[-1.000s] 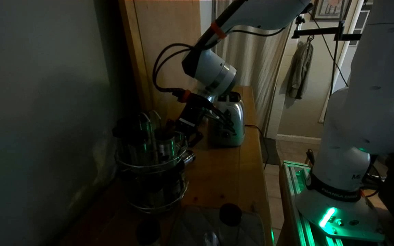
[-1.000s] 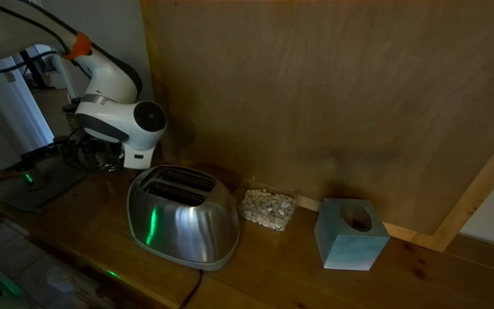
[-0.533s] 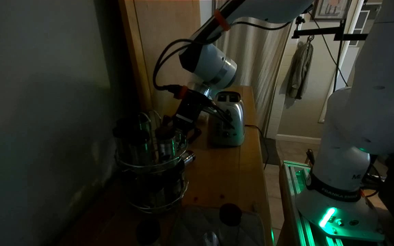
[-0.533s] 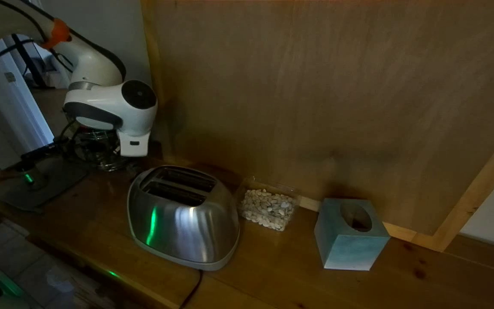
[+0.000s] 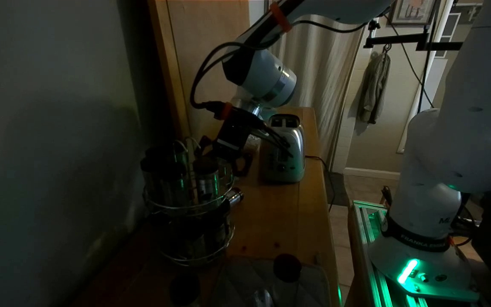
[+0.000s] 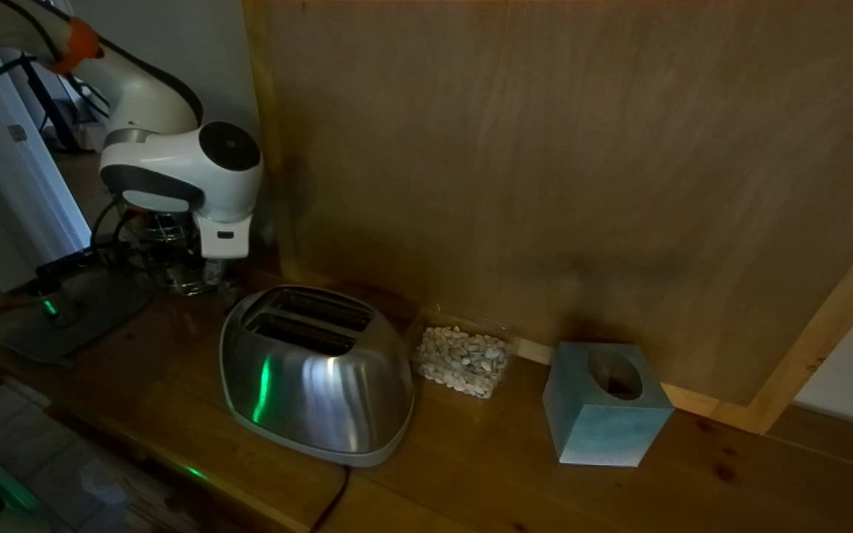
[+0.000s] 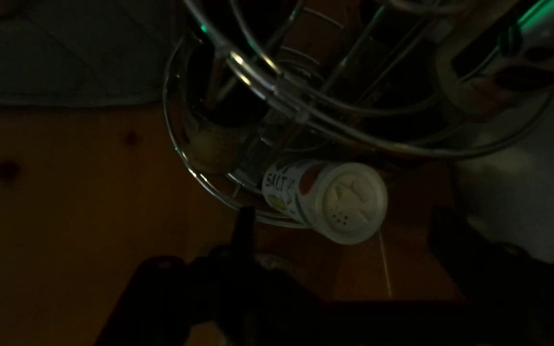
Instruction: Take the bottle from the top shelf to the bottom shelf of the spice rack
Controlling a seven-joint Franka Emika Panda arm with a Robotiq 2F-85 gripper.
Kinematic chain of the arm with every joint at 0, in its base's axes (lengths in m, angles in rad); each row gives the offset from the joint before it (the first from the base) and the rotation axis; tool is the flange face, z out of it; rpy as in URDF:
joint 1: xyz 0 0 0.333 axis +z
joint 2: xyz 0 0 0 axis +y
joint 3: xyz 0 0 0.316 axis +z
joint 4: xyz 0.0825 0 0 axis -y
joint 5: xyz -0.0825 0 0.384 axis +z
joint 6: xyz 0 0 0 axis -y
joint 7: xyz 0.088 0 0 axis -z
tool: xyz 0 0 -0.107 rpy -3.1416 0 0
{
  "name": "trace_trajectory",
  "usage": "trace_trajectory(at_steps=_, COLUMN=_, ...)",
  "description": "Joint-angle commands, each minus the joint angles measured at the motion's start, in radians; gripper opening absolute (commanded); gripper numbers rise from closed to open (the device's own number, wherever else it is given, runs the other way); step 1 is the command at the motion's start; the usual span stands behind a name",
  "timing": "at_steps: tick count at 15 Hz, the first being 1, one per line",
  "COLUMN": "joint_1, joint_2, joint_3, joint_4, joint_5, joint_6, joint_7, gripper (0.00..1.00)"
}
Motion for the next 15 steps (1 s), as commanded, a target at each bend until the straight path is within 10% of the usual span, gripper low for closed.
trace_trajectory(at_steps=1, joint_1=0.000, joint_2=-0.040, joint_3=0.003, joint_4=-0.024, joint_5=-0.028, joint_6=0.005, joint_7=0.036, gripper=1.00)
trace_trajectory(at_steps=3, joint_1=-0.002, joint_2=-0.033, joint_3=0.006, joint_4=-0.024, joint_5=-0.038, joint_6=0.026, joint_7=0.050, gripper=1.00)
trace_trajectory(at_steps=4, joint_1=-0.002, joint_2=-0.030, joint_3=0.007, joint_4=-0.026, joint_5=-0.042, joint_6=0.036, joint_7=0.056, gripper=0.75)
trace_trajectory(at_steps=15, joint_1=0.010, joint_2=-0.016, joint_3=0.010, joint_4=-0.041, joint_5=-0.084, joint_6=0.085, joint_7=0.090, gripper=0.01)
